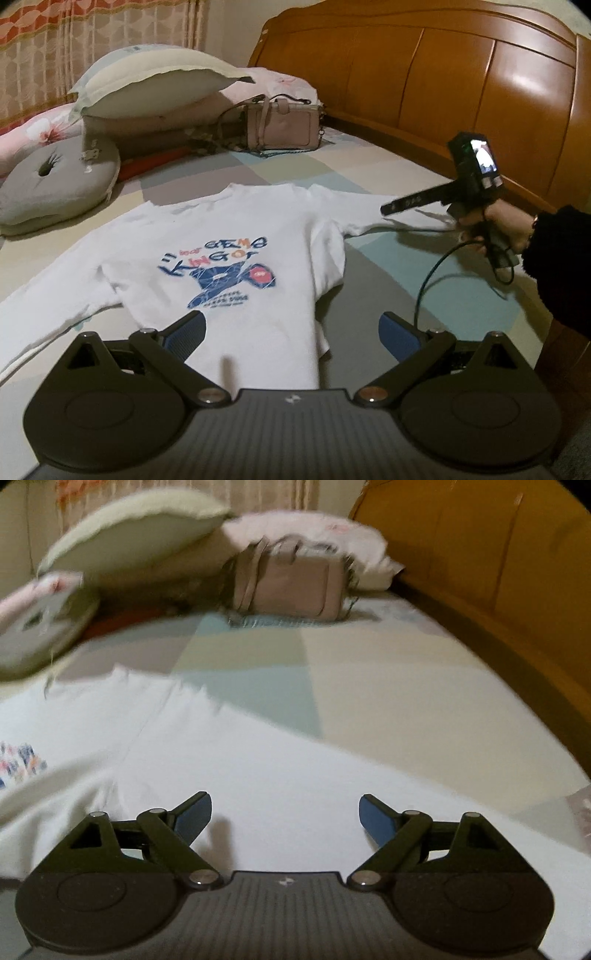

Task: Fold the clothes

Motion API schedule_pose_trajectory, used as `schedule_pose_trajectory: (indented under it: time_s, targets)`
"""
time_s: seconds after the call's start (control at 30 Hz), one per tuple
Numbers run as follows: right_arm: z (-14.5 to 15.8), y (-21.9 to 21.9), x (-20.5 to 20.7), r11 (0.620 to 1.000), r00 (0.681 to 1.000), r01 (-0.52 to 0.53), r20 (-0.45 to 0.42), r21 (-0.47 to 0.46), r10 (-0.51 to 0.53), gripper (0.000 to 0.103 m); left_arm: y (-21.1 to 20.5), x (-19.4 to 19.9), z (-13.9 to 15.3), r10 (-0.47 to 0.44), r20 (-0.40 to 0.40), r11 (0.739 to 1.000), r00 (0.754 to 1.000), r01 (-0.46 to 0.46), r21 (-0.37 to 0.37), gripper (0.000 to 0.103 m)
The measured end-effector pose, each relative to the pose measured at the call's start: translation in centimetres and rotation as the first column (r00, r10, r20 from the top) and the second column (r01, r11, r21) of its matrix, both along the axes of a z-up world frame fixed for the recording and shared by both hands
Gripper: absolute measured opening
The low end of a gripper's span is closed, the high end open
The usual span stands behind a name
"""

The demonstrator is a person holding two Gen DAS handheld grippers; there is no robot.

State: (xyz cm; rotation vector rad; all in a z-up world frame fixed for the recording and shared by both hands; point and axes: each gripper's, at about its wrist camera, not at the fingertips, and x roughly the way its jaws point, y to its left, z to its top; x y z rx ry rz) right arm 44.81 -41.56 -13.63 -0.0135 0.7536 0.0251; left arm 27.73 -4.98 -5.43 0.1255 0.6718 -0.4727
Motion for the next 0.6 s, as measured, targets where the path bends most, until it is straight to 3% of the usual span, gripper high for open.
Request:
schedule_pose_trajectory:
  time_s: [0.13,0.23,0.3,0.43,0.6]
  targets:
    - [-1.0,-0.9,-1.9,0.999,0.999,0.032,0.008,-0.04,-0.031,0.098,0.9,-0.4,-0.5,0.015,-0.016,0.999,1.0,-0.014,0.031,0.1]
    - [-0.3,-2.7,-4.6,0.995,0.995,0.095,-0.021,0.011,-0.095,0.099,1.7,-1.0,-0.9,0.043,-0.045,0.998,0.998,-0.04,0.046,0.1]
    - [0.7,-3.0,-6.2,0.992,0.992,0.123,-0.018,-0.022,-0.124,0.099,2.2,-1.7,-0.9,0.058,-0.054,0.997,0.997,-0.055,0.059,0.1]
    - [3.7,-2.3,-10.3,0.994,0.995,0.093,0.017,0.06,-0.095,0.1,3.0,-3.7,-0.8,0.071,-0.059,0.995,0.996,-0.066,0.081,0.1]
    - [6.2,2.1,-14.6,0.995,0.999,-0.01,0.038,0.096,0.007,0.103,4.6,-6.1,-0.4,0.086,-0.06,0.994,0.994,-0.081,0.077,0.1]
